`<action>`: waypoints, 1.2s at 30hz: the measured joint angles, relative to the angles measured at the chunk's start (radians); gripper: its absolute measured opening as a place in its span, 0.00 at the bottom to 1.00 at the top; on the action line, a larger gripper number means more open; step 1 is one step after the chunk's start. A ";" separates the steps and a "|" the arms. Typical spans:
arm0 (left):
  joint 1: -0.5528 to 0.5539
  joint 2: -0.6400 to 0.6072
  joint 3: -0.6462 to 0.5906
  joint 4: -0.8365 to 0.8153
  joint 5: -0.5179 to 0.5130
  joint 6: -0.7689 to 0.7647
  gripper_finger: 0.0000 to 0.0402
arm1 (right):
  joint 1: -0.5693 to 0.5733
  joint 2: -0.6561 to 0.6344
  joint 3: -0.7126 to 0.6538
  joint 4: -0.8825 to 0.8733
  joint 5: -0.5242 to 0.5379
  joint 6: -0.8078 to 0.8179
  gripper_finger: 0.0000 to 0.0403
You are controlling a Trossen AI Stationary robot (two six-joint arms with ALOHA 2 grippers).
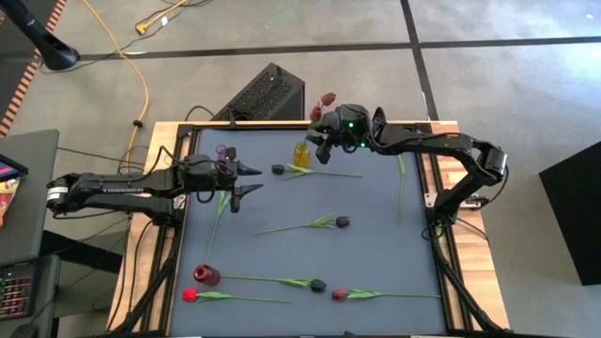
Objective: Sort flowers into vase by color
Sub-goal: Put the top dark red flower into the yellow vase, then put the dark red flower into the yellow vase
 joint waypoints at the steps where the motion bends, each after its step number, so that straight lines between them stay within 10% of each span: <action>1: 0.000 0.000 0.000 0.000 0.000 -0.002 0.43 | 0.003 0.000 0.000 -0.015 -0.001 0.006 0.50; 20: 0.000 0.000 0.000 0.000 0.029 -0.003 0.43 | 0.177 0.000 0.251 -0.862 -0.007 0.097 0.61; 36: -0.028 0.000 0.000 0.001 0.047 0.001 0.43 | 0.521 0.000 0.251 -1.271 -0.007 0.484 0.60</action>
